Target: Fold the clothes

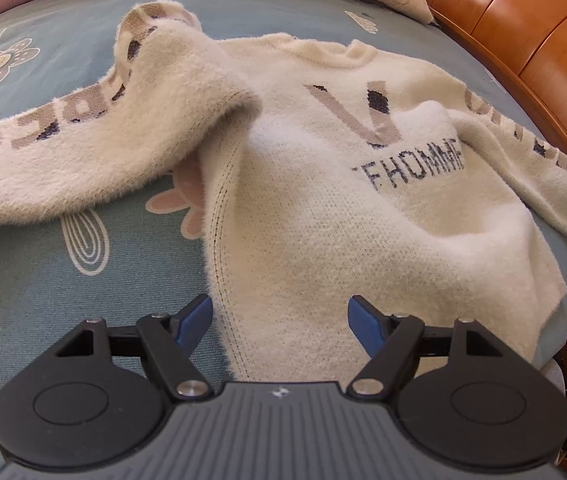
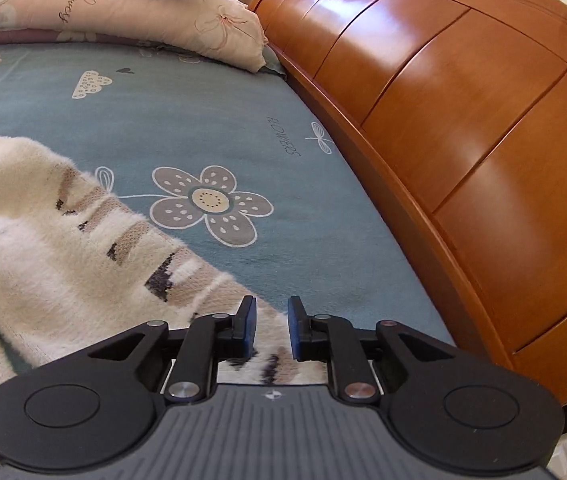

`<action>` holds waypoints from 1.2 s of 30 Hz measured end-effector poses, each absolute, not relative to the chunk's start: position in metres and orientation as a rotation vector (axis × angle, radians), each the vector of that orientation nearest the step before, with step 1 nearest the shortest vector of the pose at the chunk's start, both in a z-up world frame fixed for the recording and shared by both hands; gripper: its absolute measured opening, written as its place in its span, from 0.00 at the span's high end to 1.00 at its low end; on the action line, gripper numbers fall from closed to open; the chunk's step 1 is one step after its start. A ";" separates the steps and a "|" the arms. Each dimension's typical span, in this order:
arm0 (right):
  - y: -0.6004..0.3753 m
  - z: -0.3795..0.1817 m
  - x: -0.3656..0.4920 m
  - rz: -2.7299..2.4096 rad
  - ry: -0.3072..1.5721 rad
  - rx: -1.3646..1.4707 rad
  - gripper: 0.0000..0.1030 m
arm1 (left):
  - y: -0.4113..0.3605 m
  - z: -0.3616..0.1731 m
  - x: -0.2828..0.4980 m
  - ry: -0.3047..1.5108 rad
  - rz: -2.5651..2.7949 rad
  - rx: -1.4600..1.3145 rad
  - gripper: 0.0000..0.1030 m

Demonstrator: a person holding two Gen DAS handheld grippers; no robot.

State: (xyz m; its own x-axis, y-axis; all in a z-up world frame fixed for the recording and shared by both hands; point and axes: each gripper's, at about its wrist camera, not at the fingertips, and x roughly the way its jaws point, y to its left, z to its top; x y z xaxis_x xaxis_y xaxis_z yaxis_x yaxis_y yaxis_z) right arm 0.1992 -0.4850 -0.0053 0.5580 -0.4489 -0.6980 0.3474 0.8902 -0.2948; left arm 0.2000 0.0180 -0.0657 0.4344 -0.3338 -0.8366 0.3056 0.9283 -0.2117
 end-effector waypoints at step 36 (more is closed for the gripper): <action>-0.378 -0.050 0.144 0.005 0.952 0.093 0.62 | 0.081 -0.142 0.210 1.034 -0.588 -0.809 0.57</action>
State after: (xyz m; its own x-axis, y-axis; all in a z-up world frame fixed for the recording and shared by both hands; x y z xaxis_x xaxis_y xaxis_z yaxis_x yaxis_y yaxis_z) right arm 0.1442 -0.3783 -0.0505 0.5805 0.0452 -0.8130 0.0364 0.9960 0.0813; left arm 0.2098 0.0807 -0.1422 0.4065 -0.7561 -0.5129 0.0538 0.5802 -0.8127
